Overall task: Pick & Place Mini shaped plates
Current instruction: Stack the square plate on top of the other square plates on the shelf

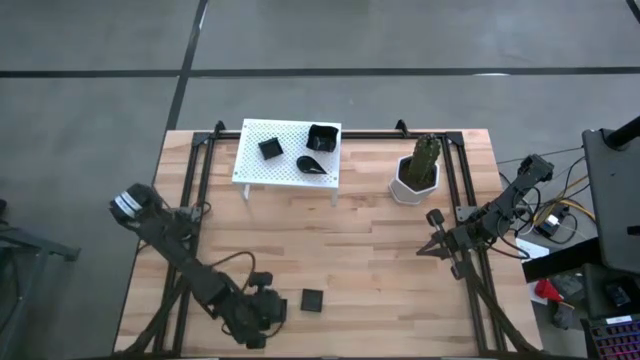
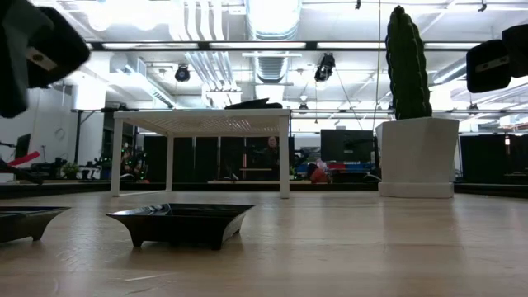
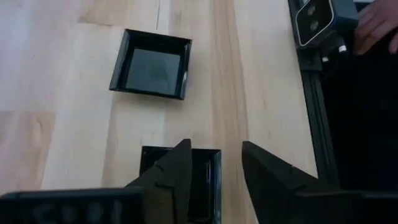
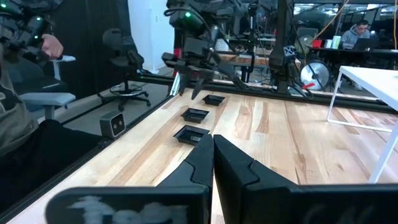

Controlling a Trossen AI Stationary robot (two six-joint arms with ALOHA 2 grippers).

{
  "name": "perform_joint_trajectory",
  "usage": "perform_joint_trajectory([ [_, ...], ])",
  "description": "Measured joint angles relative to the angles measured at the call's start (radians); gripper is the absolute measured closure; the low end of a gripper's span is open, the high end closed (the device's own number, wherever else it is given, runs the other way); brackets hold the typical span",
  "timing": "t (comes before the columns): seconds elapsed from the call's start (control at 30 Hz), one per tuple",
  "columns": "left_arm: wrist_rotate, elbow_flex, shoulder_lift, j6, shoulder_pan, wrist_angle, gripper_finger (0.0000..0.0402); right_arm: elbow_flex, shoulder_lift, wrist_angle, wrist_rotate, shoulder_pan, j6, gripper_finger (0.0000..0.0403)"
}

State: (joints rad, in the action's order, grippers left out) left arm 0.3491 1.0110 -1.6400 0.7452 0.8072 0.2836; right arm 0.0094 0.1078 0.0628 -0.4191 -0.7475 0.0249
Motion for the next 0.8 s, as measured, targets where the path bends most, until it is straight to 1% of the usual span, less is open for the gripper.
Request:
perform_joint_trajectory([
  [0.13, 0.033, 0.057, -0.051, 0.005, 0.031, 0.024, 0.0247, 0.000, 0.000, 0.000, 0.000, 0.000, 0.000, 0.0394],
  [0.27, 0.062, 0.128, -0.107, 0.010, 0.062, 0.096, 0.0241, 0.000, 0.000, 0.000, 0.000, 0.000, 0.000, 0.0394],
  [0.33, 0.090, 0.160, -0.139, 0.027, 0.075, 0.153, 0.0244, 0.000, 0.000, 0.000, 0.000, 0.000, -0.001, 0.0394],
  [0.47, 0.098, 0.214, -0.204, 0.070, 0.088, 0.219, 0.0253, 0.000, 0.000, 0.000, 0.000, 0.000, -0.001, 0.0394],
  [0.67, 0.096, 0.265, -0.292, 0.095, 0.093, 0.247, 0.0268, 0.000, 0.000, 0.000, 0.000, 0.000, -0.001, 0.0394],
  [0.8, 0.097, 0.283, -0.326, 0.098, 0.096, 0.260, 0.0278, 0.000, 0.000, 0.000, 0.000, 0.000, -0.001, 0.0394],
])
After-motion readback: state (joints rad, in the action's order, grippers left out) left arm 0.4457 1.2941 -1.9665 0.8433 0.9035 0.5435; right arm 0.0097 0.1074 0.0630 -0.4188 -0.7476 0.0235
